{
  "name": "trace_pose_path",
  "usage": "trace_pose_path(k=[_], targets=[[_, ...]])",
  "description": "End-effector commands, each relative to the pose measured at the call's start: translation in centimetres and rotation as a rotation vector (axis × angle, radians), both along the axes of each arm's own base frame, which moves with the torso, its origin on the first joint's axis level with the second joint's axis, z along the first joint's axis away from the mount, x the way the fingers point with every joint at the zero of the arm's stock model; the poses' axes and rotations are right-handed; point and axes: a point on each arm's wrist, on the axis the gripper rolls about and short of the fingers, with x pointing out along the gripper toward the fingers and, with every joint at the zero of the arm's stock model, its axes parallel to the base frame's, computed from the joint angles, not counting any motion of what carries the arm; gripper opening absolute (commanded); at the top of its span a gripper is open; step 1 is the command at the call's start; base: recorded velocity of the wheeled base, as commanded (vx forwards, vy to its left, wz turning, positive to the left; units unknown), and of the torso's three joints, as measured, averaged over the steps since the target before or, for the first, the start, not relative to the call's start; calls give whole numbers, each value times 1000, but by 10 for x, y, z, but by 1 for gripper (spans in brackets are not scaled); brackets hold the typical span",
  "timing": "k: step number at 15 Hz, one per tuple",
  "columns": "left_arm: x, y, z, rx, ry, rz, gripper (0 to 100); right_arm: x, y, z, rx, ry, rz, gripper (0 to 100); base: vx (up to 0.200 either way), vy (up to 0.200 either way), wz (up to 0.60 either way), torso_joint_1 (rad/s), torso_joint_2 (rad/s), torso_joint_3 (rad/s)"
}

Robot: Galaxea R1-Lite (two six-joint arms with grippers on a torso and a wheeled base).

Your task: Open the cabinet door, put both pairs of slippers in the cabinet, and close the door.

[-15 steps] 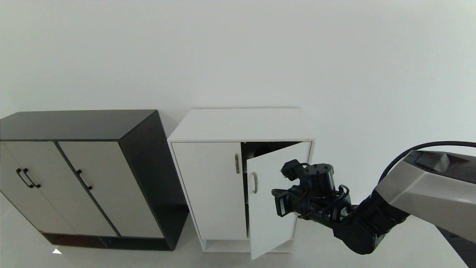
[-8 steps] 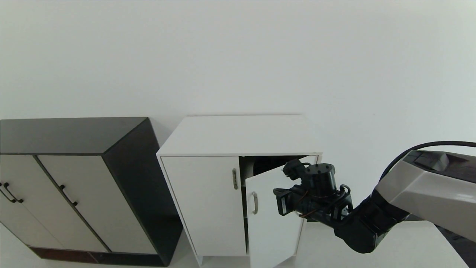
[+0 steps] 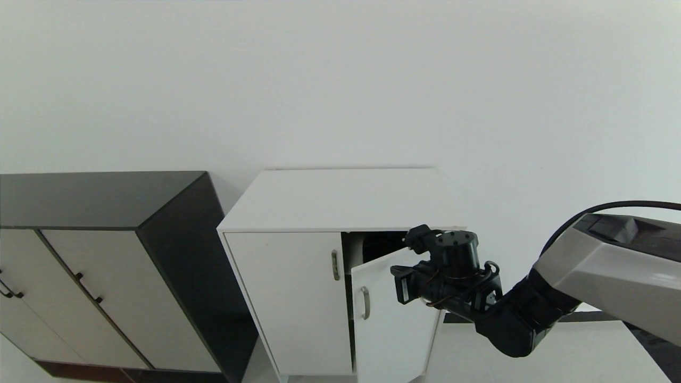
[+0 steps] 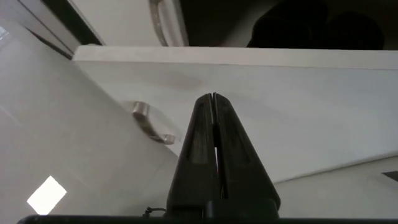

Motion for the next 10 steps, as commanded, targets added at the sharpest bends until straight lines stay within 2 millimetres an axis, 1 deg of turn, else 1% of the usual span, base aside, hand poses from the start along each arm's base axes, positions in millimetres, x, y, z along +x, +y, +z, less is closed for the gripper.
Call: trace_pose_path(k=[1, 6, 10], targets=[[0, 0, 0, 0, 0, 0, 0, 10, -2, -5, 2, 0, -17, 0, 0, 0, 0, 0, 0, 0], [0, 0, 0, 0, 0, 0, 0, 30, -4, -11, 13, -18, -48, 0, 0, 0, 0, 0, 0, 0], [0, 0, 0, 0, 0, 0, 0, 39, -6, -13, 17, -25, -65, 0, 0, 0, 0, 0, 0, 0]])
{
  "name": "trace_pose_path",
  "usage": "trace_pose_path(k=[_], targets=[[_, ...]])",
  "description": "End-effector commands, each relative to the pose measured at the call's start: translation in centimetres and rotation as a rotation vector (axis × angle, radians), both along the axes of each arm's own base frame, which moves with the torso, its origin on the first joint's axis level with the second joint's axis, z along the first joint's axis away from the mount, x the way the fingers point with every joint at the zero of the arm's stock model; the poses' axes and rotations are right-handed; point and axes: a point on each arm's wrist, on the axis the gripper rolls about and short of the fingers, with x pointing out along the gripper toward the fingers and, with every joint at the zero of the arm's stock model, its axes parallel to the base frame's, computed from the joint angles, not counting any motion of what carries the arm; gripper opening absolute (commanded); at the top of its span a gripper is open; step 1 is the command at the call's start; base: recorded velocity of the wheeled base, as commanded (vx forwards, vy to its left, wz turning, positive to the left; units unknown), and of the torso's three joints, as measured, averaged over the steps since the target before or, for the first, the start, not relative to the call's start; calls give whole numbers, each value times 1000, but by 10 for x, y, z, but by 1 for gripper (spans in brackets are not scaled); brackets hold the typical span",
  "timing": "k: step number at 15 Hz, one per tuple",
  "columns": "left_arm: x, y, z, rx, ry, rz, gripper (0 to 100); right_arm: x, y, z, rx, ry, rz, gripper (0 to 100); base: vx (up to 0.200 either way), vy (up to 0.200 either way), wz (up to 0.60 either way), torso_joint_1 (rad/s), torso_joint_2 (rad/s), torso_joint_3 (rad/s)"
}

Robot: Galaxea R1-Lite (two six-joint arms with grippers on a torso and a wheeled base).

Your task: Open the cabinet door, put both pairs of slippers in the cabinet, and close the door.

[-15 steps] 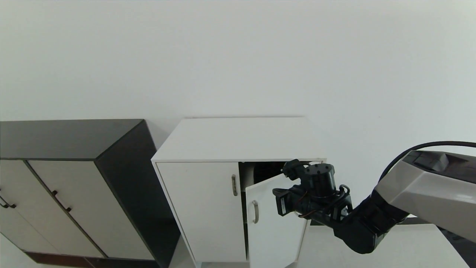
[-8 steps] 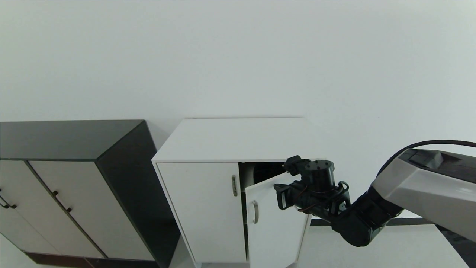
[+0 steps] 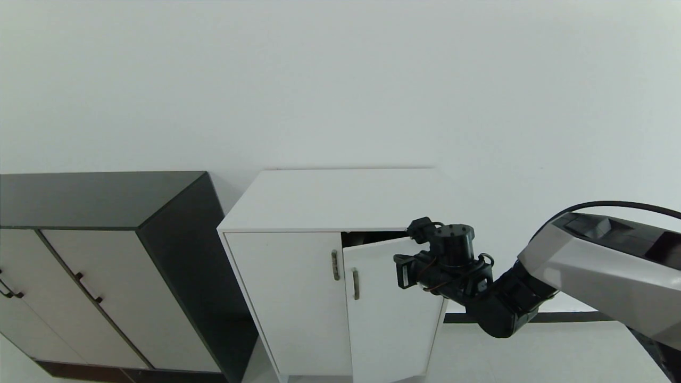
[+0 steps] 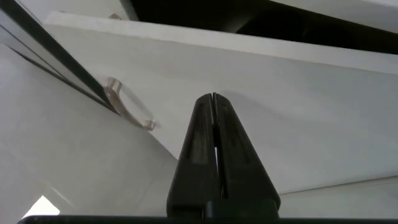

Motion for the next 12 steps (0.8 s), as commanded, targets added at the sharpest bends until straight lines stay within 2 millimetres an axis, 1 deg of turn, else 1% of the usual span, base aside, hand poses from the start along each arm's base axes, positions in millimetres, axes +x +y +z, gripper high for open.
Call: trace_pose_path(k=[1, 5, 12], targets=[[0, 0, 0, 0, 0, 0, 0, 5, -1, -6, -3, 4, -9, 0, 0, 0, 0, 0, 0, 0], [0, 0, 0, 0, 0, 0, 0, 14, -5, -10, -1, 2, -28, 0, 0, 0, 0, 0, 0, 0], [0, 0, 0, 0, 0, 0, 0, 20, -9, -15, -4, 6, -43, 0, 0, 0, 0, 0, 0, 0]])
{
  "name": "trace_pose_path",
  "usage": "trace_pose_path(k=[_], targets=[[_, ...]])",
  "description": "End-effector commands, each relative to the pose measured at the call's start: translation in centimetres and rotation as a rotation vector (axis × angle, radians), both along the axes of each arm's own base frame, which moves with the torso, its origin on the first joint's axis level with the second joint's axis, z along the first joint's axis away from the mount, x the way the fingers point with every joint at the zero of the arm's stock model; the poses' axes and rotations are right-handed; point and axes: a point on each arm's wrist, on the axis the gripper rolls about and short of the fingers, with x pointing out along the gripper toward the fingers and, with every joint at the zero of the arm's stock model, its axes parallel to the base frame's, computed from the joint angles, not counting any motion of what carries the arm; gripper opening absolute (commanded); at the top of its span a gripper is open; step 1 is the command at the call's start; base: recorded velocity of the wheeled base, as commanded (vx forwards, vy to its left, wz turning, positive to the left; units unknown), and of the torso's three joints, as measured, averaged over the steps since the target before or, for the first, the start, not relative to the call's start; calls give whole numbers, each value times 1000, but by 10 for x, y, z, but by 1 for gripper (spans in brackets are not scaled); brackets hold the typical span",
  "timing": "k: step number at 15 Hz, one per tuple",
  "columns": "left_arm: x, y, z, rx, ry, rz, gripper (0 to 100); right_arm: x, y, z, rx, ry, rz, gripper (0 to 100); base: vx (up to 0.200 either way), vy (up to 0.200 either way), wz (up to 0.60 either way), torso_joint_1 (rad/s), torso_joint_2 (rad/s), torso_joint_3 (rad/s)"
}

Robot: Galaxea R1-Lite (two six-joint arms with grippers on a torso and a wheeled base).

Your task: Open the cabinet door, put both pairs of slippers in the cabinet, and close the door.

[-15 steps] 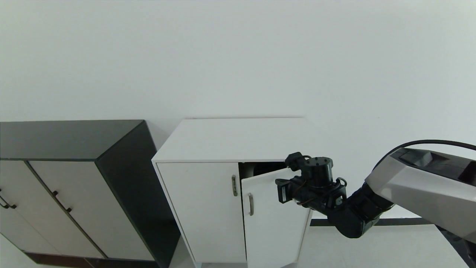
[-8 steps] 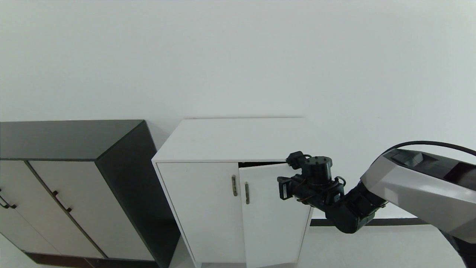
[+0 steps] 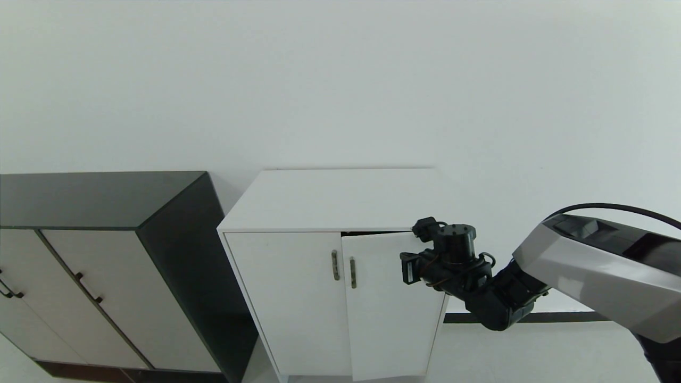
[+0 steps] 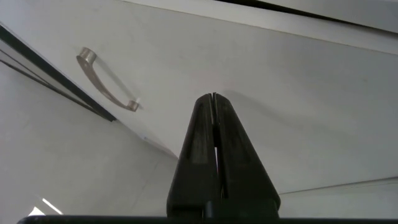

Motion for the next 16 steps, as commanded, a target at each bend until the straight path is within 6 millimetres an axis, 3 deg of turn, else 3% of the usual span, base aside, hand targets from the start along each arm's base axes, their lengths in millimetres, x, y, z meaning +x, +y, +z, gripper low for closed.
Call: trace_pose_path(k=[1, 16], targets=[[0, 0, 0, 0, 0, 0, 0, 2, 0, -3, -1, 3, -3, 0, 0, 0, 0, 0, 0, 0], [0, 0, 0, 0, 0, 0, 0, 21, -9, -8, 8, -15, -44, 0, 0, 0, 0, 0, 0, 0]])
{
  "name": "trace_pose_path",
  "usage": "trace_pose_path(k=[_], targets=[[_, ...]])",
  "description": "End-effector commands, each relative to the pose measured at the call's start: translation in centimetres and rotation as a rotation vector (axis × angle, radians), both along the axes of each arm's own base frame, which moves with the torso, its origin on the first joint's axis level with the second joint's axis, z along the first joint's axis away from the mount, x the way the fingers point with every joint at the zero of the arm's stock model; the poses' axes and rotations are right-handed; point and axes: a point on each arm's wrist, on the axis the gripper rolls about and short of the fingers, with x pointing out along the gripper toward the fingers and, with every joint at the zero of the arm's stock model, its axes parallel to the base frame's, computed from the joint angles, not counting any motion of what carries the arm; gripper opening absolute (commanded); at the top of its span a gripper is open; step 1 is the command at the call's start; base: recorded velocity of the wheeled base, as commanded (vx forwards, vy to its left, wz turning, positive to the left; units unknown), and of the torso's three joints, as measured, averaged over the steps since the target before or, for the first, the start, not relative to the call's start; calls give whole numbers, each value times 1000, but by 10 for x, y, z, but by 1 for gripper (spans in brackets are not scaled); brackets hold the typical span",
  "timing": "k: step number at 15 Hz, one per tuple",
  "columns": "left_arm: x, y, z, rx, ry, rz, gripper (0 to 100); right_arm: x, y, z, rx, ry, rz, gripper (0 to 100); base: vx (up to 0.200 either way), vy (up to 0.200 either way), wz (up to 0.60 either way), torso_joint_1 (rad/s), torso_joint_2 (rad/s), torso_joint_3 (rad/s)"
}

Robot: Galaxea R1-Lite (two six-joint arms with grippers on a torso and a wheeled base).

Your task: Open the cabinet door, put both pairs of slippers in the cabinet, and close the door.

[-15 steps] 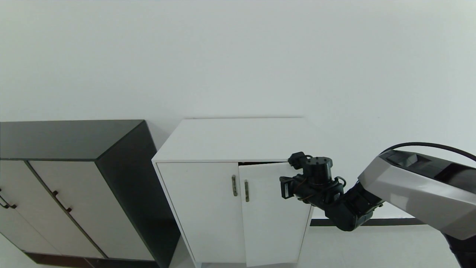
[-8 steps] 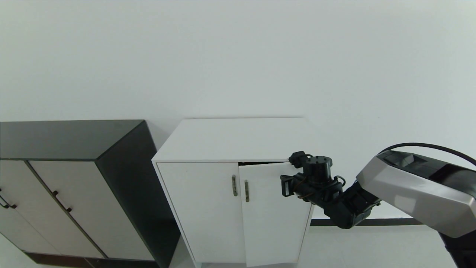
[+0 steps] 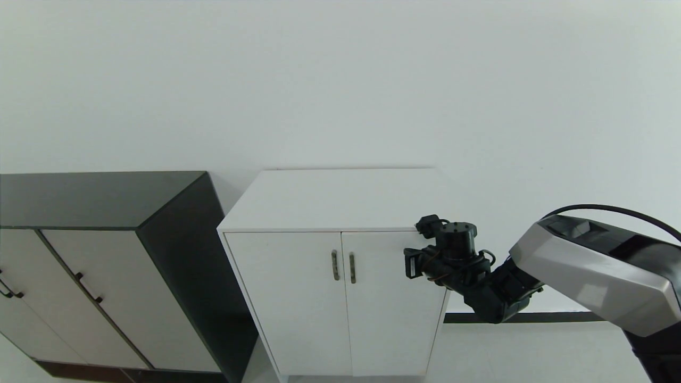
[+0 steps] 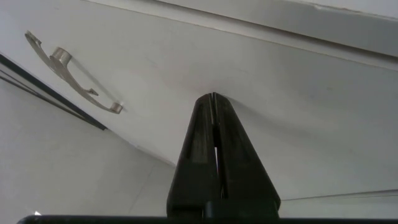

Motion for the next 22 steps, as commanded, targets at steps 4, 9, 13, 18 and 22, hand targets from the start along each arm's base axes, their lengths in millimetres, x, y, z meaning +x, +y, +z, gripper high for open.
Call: trace_pose_path(k=[4, 9, 13, 18, 22], targets=[[0, 0, 0, 0, 0, 0, 0, 2, -1, -4, -3, 5, -4, 0, 0, 0, 0, 0, 0, 0], [0, 0, 0, 0, 0, 0, 0, 5, -1, -4, 0, -1, -7, 0, 0, 0, 0, 0, 0, 0], [0, 0, 0, 0, 0, 0, 0, 5, 0, -4, 0, -2, -6, 0, 0, 0, 0, 0, 0, 0], [0, 0, 0, 0, 0, 0, 0, 2, 0, -3, -8, -9, -1, 0, 0, 0, 0, 0, 0, 0], [0, 0, 0, -2, 0, 0, 0, -27, 11, 19, -26, -54, 59, 0, 0, 0, 0, 0, 0, 0]])
